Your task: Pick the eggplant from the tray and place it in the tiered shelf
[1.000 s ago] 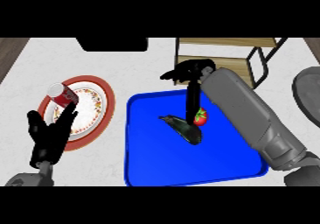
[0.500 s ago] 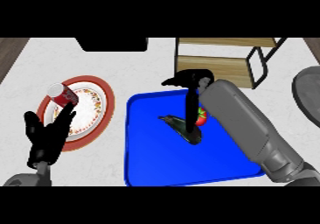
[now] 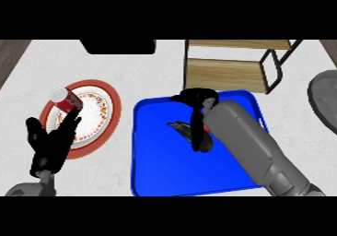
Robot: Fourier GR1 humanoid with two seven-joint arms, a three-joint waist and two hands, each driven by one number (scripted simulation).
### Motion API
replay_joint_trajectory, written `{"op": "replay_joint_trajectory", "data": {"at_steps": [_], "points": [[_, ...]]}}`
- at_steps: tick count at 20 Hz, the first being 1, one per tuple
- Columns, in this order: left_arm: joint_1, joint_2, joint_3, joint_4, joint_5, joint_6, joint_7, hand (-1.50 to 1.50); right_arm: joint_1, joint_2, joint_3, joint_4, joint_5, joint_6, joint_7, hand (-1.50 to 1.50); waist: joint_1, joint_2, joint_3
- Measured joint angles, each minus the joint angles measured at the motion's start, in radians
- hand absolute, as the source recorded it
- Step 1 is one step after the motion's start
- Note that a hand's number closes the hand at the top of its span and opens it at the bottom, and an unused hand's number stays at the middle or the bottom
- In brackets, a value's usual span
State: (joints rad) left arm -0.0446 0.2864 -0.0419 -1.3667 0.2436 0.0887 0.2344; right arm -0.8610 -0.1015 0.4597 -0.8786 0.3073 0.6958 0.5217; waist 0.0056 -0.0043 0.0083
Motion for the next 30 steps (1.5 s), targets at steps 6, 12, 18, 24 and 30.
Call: {"op": "replay_joint_trajectory", "data": {"at_steps": [6,12,18,24,30], "points": [[-0.005,-0.009,0.014,-0.004,-0.008,-0.012,0.022,0.0,0.033,0.01,0.001,0.008,0.093,-0.033,-0.037,-1.5,0.001,0.001,-0.001],[0.003,-0.023,0.021,-0.005,-0.028,-0.022,0.007,0.0,0.057,0.025,-0.014,0.047,0.168,-0.088,-0.113,-1.5,0.002,-0.001,-0.001],[0.006,-0.03,0.036,-0.016,-0.038,-0.024,0.031,0.0,0.087,0.052,-0.021,0.071,0.227,-0.139,-0.167,-1.5,-0.002,-0.01,-0.008],[-0.005,-0.04,0.035,-0.009,-0.049,-0.022,0.043,0.0,0.062,0.038,0.044,0.091,0.286,-0.066,-0.266,1.5,0.002,-0.017,-0.013],[-0.008,-0.048,0.042,-0.002,-0.055,-0.02,0.038,0.0,0.092,0.036,0.041,0.07,0.289,-0.06,-0.339,1.5,-0.005,-0.02,-0.013]]}}
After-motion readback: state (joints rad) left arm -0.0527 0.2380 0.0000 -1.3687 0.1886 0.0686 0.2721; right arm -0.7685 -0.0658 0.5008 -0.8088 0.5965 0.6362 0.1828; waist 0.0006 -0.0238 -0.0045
